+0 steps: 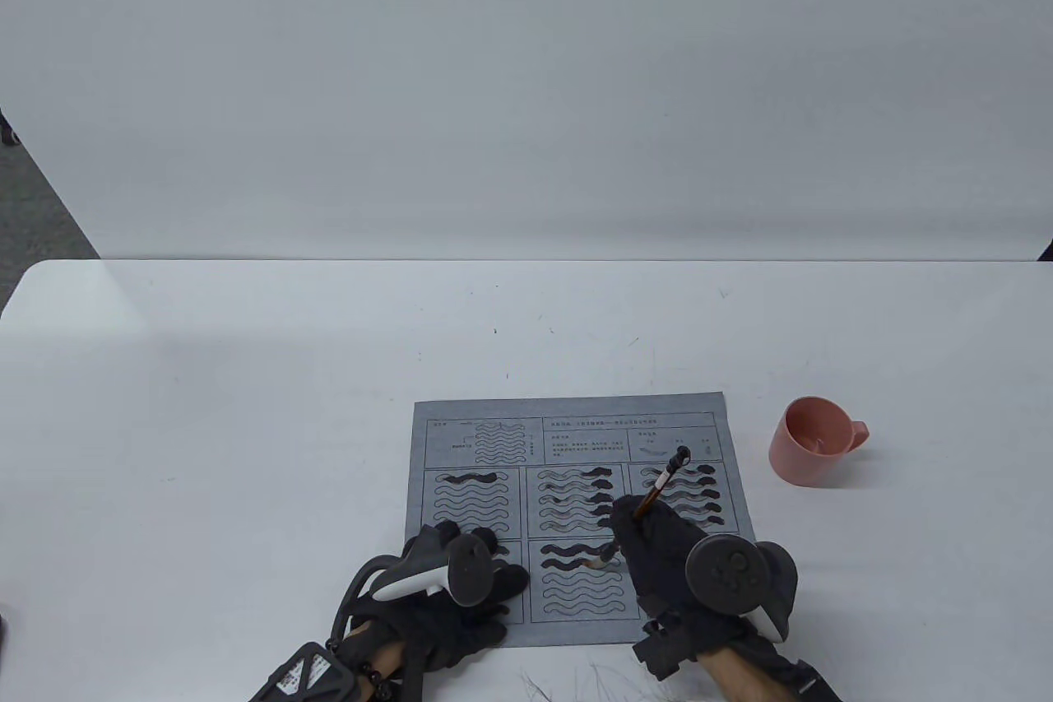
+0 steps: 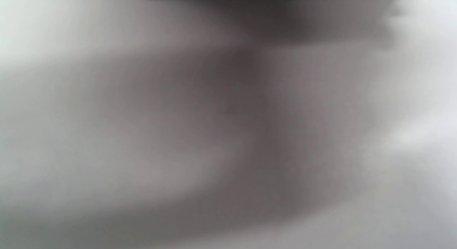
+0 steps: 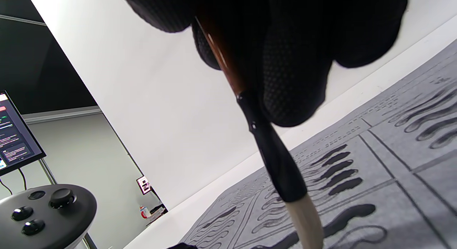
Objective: Trace patterns on water writing practice cloth with Chinese brush
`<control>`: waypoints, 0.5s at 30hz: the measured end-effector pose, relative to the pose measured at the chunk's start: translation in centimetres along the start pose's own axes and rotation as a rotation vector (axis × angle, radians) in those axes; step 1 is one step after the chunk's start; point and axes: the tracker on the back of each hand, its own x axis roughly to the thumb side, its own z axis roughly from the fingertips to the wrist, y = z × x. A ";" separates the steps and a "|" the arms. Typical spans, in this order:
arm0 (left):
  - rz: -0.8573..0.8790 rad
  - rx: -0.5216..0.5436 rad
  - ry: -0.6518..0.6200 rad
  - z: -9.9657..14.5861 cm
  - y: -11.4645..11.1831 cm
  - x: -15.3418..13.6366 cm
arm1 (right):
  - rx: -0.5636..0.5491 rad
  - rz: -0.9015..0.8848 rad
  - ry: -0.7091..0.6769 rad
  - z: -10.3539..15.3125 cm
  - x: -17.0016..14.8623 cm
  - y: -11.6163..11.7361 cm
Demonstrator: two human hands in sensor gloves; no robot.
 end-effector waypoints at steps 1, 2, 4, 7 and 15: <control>0.000 0.000 0.000 0.0 0.0 0.0 | 0.000 0.001 0.000 0.0 0.0 0.0; 0.000 0.000 0.000 0.0 0.0 0.0 | 0.000 0.002 0.001 0.0 0.0 0.0; 0.000 0.000 0.000 0.0 0.0 0.0 | -0.001 0.004 0.000 0.0 0.0 0.0; 0.000 0.000 0.000 0.0 0.0 0.0 | -0.003 0.009 -0.002 0.0 0.0 -0.1; 0.001 -0.001 0.000 0.0 0.0 0.0 | -0.004 0.016 -0.002 -0.1 -0.1 -0.1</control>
